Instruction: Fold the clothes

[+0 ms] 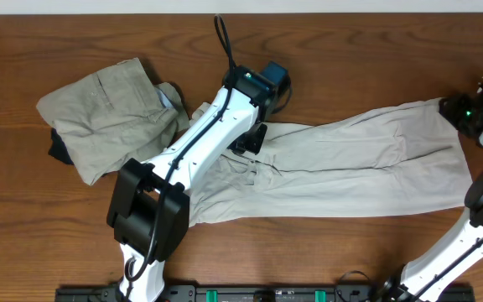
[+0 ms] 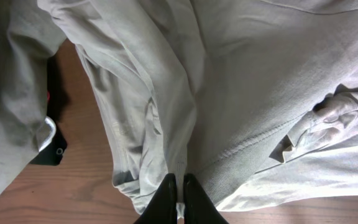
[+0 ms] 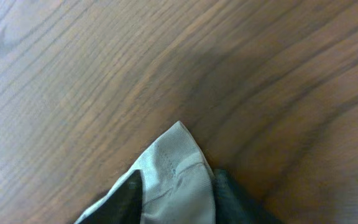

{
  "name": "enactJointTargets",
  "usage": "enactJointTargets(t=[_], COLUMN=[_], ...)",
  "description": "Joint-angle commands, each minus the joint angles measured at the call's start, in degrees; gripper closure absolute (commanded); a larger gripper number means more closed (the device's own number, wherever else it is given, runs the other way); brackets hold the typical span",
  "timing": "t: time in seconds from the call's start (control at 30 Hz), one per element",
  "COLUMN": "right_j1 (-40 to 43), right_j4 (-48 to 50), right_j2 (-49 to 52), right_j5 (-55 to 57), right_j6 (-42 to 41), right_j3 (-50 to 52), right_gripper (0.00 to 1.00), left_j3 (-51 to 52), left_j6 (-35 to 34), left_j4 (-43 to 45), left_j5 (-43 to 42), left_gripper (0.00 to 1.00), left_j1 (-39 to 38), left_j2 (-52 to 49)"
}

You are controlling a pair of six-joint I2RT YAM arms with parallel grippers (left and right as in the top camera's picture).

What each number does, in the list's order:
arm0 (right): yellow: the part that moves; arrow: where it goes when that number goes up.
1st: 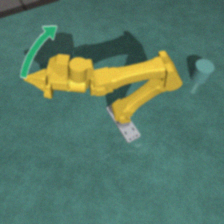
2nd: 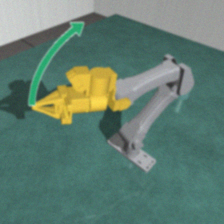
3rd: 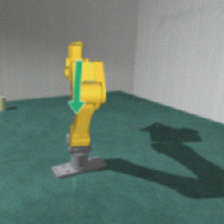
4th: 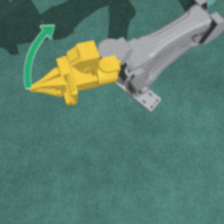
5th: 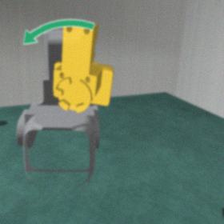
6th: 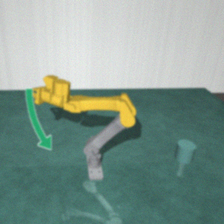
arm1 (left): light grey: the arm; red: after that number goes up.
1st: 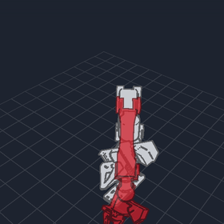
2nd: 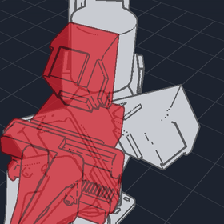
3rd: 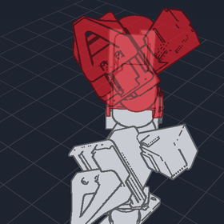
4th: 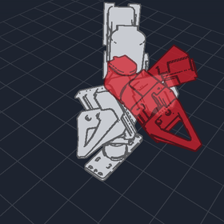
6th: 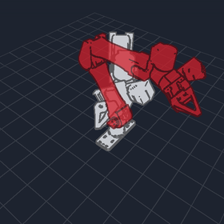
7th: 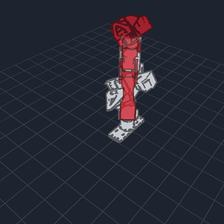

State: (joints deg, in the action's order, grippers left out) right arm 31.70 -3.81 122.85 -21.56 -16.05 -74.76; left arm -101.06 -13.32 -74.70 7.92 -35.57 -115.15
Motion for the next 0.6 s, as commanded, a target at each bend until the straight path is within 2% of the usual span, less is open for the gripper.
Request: enactJointTargets(t=[0.0,0.03,0.07,0.33,0.57], right_j1=[-0.3,-0.2,0.0,3.4,5.6], right_j4=[-0.8,-1.2,-1.6,-6.1,-12.0], right_j2=[1.0,1.0,0.9,-5.5,-14.1], right_j5=[-0.5,-0.5,-1.2,-5.1,-6.5], right_j6=[-1.9,-2.7,-3.1,-2.9,2.7], right_j3=[-0.8,-0.9,-1.2,-3.9,-3.9], right_gripper=[0.84,0.97,0.99,0.99,0.99], left_j3=[-0.3,-0.3,-0.3,-0.3,-0.3], left_j6=[-0.3,-0.3,-0.3,-0.3,-0.3], left_j4=[-0.2,-0.2,-0.2,-0.4,-4.3], left_j5=[0.7,0.7,0.7,0.7,0.7], left_gripper=[0.93,0.93,0.93,0.93,0.93], left_j1=[0.2,0.2,0.2,0.2,0.9], left_j2=[-0.5,-0.5,-0.5,-0.5,-0.5])
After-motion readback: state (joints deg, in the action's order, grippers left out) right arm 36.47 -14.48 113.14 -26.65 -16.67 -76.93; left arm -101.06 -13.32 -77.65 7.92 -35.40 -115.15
